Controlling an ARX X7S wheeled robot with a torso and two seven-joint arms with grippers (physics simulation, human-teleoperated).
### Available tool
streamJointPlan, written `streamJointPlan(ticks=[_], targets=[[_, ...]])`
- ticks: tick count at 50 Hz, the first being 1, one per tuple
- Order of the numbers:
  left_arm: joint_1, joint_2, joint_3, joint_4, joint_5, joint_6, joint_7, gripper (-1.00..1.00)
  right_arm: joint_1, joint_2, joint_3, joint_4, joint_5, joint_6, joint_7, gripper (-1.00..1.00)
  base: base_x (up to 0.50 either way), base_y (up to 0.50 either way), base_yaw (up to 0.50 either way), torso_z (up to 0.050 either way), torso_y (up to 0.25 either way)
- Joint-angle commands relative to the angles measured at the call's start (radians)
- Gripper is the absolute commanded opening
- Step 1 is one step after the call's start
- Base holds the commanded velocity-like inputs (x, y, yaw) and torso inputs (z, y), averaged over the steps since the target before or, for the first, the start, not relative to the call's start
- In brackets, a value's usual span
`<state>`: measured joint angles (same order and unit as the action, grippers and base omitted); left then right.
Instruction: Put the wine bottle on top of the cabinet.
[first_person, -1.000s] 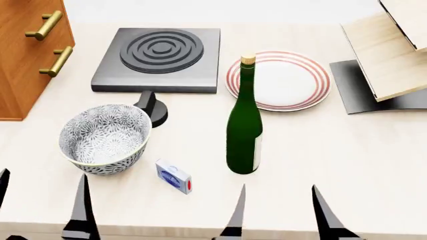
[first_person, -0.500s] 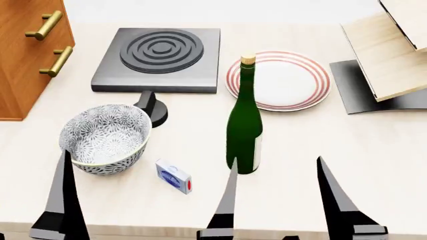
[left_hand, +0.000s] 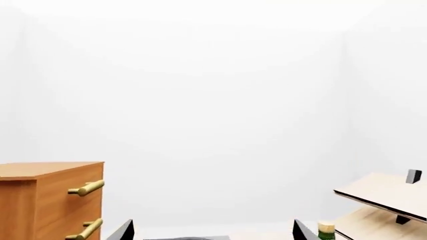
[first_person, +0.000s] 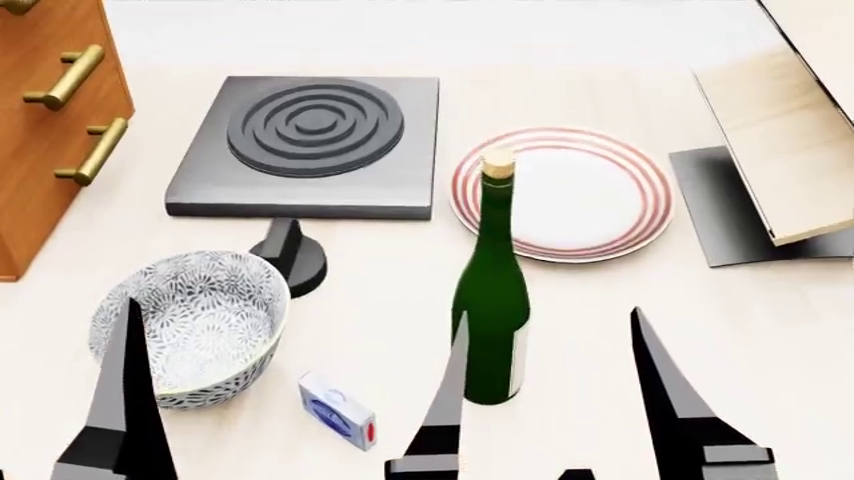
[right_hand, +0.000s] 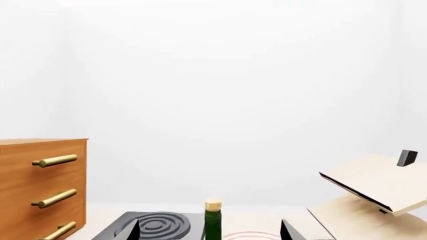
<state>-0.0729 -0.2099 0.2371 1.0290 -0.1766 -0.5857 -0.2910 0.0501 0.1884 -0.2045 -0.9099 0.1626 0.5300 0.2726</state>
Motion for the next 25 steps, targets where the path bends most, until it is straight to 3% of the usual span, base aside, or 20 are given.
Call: streamJointPlan(ticks=[1,25], targets=[[-0.007,-0.018,0.013,0.0,-0.014,0.001,-0.022,1.0,0.005,0.013,-0.009,-0.003,0.008,0.008,0.012,1.0,0.5,0.0,0.0,0.0,0.0],[-0.023,-0.054,0.029,0.008,-0.051,-0.002,-0.07,1.0,0.016,0.024,-0.015,0.016,-0.004,0.012,0.067,1.0,0.5,0.0,0.0,0.0,0.0]])
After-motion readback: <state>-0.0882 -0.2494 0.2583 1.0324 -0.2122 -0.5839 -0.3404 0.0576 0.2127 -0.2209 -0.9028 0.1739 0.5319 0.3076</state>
